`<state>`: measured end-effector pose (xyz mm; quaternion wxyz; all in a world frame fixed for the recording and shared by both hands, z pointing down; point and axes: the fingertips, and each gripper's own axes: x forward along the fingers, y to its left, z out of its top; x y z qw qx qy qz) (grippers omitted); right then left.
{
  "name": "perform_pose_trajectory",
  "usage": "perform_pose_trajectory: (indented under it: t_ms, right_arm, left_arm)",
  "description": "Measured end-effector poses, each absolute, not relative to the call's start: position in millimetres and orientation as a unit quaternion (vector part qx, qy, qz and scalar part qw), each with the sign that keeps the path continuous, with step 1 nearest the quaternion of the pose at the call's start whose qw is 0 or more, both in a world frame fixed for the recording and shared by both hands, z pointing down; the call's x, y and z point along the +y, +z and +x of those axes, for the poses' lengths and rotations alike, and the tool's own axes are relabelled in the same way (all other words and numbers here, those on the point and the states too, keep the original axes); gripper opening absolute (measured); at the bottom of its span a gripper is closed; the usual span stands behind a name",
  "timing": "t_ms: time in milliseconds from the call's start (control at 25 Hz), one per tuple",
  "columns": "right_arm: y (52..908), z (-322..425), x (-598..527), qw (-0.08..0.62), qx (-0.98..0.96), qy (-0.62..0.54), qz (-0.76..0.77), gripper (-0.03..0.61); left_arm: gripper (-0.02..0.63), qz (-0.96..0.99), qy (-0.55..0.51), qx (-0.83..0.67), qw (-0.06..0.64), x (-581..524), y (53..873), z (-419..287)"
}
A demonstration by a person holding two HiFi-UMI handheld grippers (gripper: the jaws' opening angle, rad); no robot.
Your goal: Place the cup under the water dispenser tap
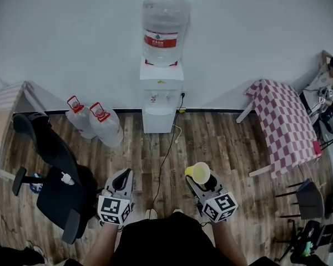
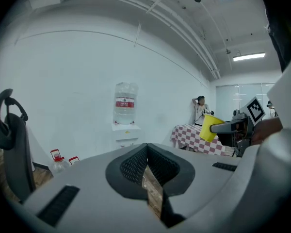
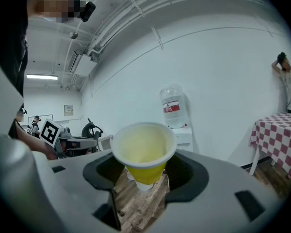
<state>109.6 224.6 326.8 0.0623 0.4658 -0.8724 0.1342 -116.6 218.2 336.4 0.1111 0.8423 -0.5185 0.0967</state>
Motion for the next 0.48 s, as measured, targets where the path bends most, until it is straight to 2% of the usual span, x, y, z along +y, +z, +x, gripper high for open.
perform_pose_trajectory:
  t_ms: [480]
  right_arm:
    - [330.2, 100.9, 231.1, 0.061, -0.865, 0.143, 0.477, 0.265]
  left_arm:
    - [0.014, 0.847, 0.099, -0.509, 0.115, 223.2, 343.9, -129.8]
